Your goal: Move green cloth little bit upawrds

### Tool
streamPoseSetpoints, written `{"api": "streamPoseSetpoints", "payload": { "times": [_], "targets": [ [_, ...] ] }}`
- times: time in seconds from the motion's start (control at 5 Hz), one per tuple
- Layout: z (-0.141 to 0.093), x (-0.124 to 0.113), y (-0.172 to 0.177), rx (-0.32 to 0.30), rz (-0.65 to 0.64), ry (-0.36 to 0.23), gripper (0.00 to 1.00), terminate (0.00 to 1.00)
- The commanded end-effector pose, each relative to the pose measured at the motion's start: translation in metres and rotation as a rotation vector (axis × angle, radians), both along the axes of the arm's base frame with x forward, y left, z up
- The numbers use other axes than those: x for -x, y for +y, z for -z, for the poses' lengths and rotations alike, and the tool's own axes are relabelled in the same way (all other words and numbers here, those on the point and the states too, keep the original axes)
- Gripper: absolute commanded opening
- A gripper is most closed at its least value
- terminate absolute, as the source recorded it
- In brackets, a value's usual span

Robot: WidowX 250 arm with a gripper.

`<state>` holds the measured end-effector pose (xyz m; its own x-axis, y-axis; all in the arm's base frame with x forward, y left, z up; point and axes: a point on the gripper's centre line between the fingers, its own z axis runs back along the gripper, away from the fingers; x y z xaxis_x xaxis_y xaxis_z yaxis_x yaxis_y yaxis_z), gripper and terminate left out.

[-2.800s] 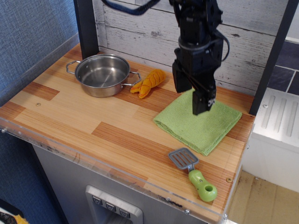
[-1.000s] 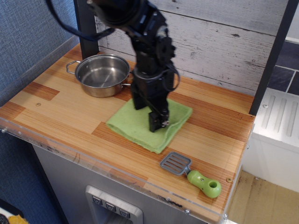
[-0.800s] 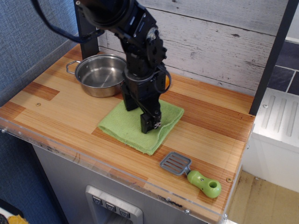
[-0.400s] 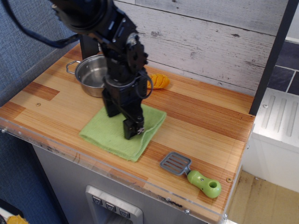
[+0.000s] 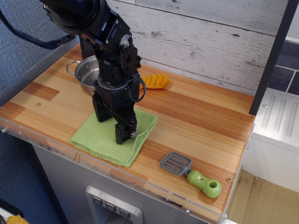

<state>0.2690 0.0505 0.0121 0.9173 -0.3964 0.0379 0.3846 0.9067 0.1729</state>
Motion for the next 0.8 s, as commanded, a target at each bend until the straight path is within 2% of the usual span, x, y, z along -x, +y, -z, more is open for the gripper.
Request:
{"api": "streamPoseSetpoints", "payload": {
  "times": [0.0, 0.4, 0.6],
  "targets": [
    [-0.016, -0.007, 0.006, -0.011, -0.008, -0.049, 1.0, 0.0],
    [-0.038, -0.012, -0.001, 0.029, 0.024, -0.072, 1.0, 0.0],
    [-0.057, -0.01, -0.007, 0.049, 0.041, -0.108, 1.0, 0.0]
  ]
}}
